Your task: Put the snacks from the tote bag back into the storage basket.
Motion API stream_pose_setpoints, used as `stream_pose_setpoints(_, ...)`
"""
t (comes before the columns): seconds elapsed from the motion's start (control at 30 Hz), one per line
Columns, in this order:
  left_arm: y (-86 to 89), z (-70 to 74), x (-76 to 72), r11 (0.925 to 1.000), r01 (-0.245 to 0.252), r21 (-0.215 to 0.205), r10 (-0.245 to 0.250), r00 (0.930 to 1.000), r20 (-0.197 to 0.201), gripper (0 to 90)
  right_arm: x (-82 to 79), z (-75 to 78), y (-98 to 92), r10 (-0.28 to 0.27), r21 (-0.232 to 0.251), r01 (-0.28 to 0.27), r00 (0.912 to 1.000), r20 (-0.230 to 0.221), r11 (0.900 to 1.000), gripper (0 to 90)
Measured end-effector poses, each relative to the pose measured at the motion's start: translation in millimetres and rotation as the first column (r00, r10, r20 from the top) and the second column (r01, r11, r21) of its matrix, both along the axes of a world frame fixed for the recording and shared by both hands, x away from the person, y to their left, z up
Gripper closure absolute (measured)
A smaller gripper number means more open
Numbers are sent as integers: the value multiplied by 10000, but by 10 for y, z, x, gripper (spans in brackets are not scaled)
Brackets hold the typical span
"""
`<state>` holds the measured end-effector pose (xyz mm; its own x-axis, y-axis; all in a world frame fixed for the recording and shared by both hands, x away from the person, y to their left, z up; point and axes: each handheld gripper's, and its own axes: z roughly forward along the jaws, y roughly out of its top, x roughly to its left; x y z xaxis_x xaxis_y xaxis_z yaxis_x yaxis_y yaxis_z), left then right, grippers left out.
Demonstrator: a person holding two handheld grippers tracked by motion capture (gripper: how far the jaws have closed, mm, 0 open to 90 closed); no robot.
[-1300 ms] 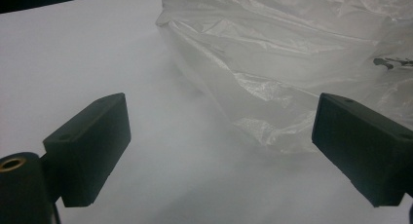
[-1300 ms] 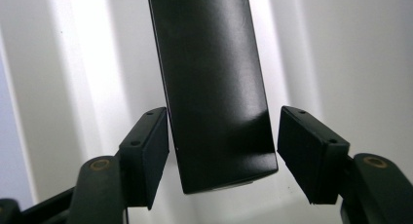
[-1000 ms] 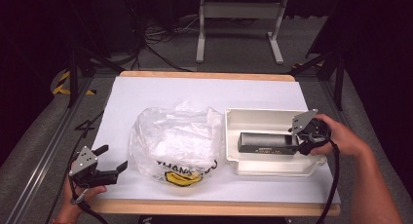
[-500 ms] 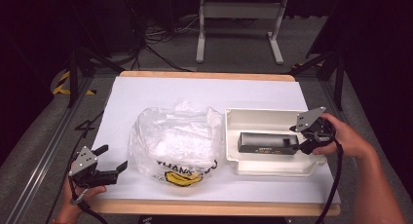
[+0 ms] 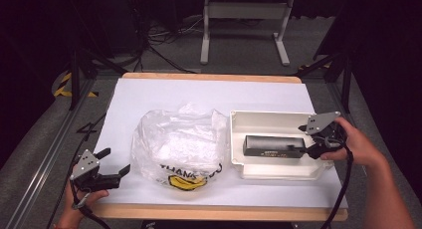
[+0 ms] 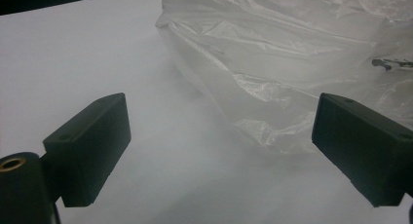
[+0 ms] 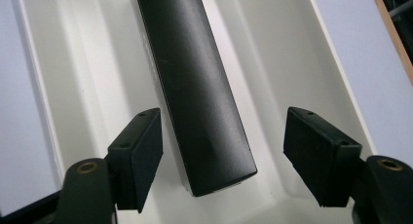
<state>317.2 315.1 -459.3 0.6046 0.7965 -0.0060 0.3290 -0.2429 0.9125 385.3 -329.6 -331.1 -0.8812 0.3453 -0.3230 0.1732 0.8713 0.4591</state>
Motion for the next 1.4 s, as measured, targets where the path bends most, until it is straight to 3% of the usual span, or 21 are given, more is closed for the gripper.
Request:
stream_pose_setpoints(0.07, 1, -1, 1, 10000, 2, -28, -2, 10000, 18, 81, -26, 5, -12, -264, 299, 260, 9995, 150, 9992, 281)
stream_pose_setpoints(0.2, 4, -1, 0, 10000, 17, -29, -17, 10000, 43, 81, -62, 18, -23, -426, 454, 409, 9984, 376, 9981, 270)
stream_pose_setpoints(0.43, -2, -2, 1, 10000, 7, 3, -7, 10000, 22, 81, -142, 23, -33, -1007, 956, 912, 9900, 993, 9912, 209)
stream_pose_setpoints(0.73, 3, 0, -2, 10000, -9, 3, 9, 10000, 48, 81, -235, 24, -69, -1507, 1320, 1337, 9801, 1288, 9822, 184)
stream_pose_setpoints(1.2, 10, 1, -11, 9999, -70, -115, 72, 9999, 115, 81, -394, 5, -155, -2776, 2155, 2379, 9441, 1776, 9471, 118)
stream_pose_setpoints(1.4, 9, 0, -9, 9999, -72, -93, 73, 9999, 115, 82, -468, -39, -193, -3036, 2407, 2562, 9344, 1862, 9362, 109)
